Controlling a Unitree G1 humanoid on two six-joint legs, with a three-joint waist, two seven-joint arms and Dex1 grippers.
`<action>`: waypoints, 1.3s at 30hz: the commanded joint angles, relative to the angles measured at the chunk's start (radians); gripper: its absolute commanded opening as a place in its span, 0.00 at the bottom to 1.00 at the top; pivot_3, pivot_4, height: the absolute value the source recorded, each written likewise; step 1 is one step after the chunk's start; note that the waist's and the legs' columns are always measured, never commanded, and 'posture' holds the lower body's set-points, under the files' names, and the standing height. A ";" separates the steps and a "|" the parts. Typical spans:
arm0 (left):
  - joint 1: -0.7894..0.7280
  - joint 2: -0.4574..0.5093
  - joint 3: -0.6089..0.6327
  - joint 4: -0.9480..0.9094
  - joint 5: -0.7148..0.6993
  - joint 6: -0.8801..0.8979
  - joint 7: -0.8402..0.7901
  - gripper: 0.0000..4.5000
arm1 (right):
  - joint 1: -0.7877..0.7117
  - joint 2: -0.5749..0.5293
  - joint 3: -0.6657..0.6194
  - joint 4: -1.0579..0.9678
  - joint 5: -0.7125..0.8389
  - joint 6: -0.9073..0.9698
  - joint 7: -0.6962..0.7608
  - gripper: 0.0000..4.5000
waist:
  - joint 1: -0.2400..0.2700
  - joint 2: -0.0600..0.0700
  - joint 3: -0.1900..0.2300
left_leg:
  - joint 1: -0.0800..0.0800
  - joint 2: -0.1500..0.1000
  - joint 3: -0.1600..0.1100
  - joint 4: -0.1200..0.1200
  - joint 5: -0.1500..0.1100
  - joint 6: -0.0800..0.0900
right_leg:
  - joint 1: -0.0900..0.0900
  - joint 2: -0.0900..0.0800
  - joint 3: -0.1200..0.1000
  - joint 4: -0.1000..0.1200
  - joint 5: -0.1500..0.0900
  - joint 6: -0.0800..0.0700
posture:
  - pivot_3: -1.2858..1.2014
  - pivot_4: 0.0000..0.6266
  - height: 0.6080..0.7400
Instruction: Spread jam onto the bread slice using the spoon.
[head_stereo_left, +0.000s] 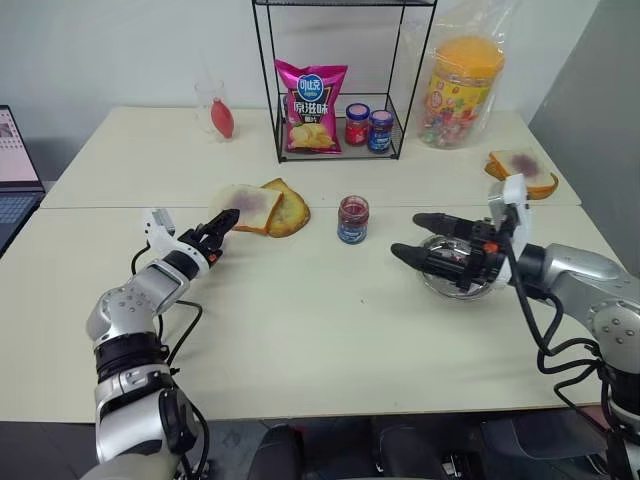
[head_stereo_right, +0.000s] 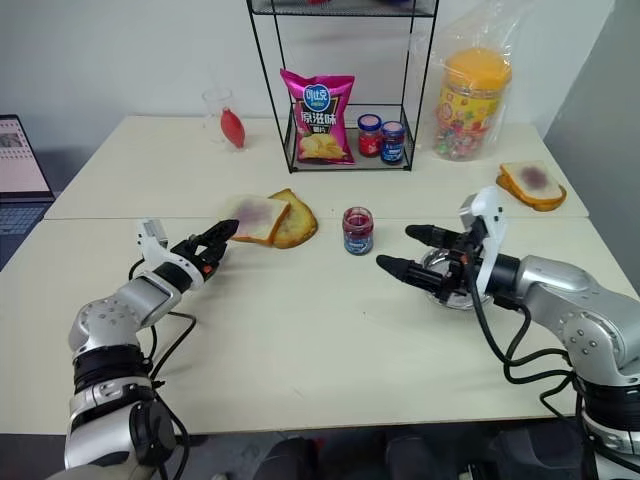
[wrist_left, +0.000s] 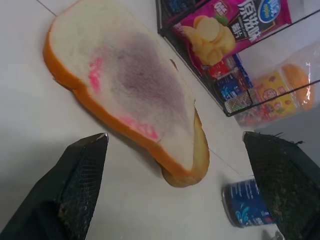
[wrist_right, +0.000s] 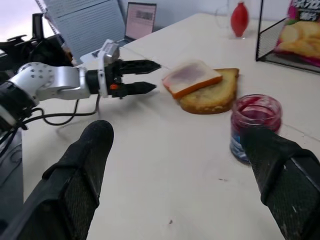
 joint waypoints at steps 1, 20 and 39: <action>-0.107 -0.020 0.045 0.232 0.025 -0.119 0.005 1.00 | -0.031 0.033 0.033 -0.028 -0.013 -0.002 -0.002 0.99 | 0.010 0.000 0.000 | -0.001 -0.001 -0.002 0.000 0.000 0.000 | -0.001 -0.001 -0.003 0.001 0.001 -0.001 | 0.52 0.24 1.00; -0.275 -0.031 -0.001 0.510 0.128 -0.126 -0.136 1.00 | -0.032 0.084 0.009 -0.067 0.004 0.038 -0.070 0.99 | 0.048 0.001 0.000 | -0.004 -0.002 -0.006 0.001 0.000 0.000 | 0.000 -0.002 -0.009 0.001 0.002 -0.004 | 0.52 0.24 1.00; -0.350 -0.038 0.069 0.634 0.150 -0.258 -0.081 0.26 | -0.044 0.096 -0.001 -0.052 -0.003 0.031 -0.080 1.00 | 0.047 0.001 0.000 | -0.004 -0.002 -0.007 0.001 0.000 0.000 | 0.000 -0.003 -0.010 0.001 0.003 -0.005 | 0.52 0.24 1.00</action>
